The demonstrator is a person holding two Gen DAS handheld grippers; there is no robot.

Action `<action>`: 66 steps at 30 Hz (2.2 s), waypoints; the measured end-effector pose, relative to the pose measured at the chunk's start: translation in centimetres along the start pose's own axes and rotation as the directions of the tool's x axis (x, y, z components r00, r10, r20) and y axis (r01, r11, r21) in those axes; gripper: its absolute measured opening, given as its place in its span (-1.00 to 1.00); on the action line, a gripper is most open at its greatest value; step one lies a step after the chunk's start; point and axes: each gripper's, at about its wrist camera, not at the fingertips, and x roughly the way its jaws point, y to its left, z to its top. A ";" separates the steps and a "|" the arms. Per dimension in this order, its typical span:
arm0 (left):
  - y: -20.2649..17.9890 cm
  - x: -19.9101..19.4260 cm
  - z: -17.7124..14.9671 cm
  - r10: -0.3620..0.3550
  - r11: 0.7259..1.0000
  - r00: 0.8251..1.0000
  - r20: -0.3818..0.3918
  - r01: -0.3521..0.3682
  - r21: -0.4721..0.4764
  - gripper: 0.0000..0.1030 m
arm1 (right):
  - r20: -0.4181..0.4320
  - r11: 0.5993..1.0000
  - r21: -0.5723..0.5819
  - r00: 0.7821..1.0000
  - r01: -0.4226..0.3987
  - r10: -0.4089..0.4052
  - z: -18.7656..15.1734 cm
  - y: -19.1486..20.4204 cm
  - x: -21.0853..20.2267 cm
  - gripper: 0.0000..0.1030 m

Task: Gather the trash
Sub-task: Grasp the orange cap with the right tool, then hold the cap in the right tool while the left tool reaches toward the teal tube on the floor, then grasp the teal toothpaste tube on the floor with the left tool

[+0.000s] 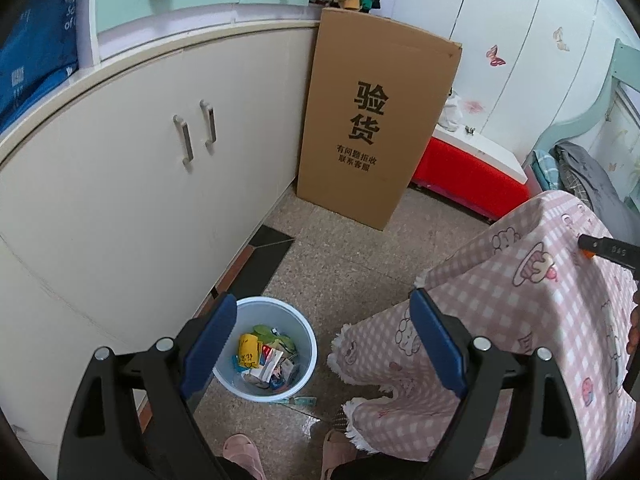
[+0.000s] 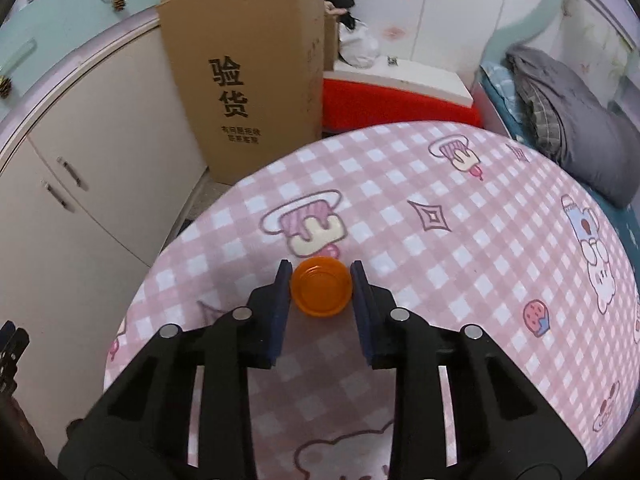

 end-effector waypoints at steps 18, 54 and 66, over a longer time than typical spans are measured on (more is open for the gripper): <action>7.8 4.9 -12.6 0.029 0.980 0.991 -0.134 -0.054 -0.192 0.67 | -0.142 0.896 -0.298 0.943 -0.329 0.299 -17.3 23.5 1.6 -0.44; 14.8 47.5 -45.6 -0.146 0.458 0.808 -0.571 -0.457 -0.763 0.33 | -0.697 0.999 0.013 0.717 0.029 -0.012 -38.6 23.0 51.5 -0.44; 13.2 51.2 -46.3 -0.089 0.413 0.832 -0.548 -0.469 -0.780 0.42 | -0.708 0.999 0.054 0.705 -0.007 0.043 -39.3 22.7 55.0 -0.44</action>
